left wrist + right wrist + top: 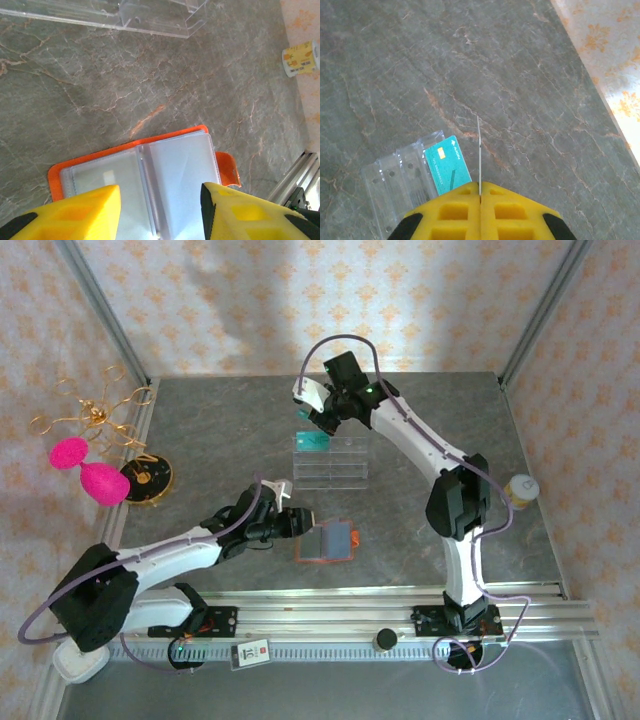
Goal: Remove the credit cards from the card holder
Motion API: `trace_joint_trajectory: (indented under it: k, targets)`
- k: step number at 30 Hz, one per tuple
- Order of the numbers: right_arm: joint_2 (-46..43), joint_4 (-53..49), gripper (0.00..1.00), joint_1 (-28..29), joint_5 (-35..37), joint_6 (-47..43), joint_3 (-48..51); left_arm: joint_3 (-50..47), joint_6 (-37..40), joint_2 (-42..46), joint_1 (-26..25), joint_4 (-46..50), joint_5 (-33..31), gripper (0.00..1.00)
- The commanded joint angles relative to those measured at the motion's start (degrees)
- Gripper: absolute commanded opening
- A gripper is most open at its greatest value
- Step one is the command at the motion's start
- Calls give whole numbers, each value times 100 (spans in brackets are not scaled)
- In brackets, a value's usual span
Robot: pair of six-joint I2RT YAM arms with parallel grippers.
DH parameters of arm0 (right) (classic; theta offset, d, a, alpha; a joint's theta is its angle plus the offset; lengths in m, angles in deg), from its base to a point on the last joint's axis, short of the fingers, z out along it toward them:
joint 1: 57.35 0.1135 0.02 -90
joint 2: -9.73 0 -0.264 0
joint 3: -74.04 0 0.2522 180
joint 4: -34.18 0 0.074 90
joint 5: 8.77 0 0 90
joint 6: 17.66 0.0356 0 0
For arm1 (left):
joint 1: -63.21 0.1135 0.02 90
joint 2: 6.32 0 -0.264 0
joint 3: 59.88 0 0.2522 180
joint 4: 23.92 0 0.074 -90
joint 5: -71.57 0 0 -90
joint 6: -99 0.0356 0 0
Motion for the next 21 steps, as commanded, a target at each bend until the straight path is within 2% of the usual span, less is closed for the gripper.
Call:
trace_joint_trajectory:
  k: [1, 21]
  targets:
    - [156, -459, 0, -13, -281, -429, -379, 202, 107, -186, 63, 135, 202, 46]
    - [789, -601, 0, -17, -29, -594, -631, 205, 28, -521, 80, -87, 362, 44]
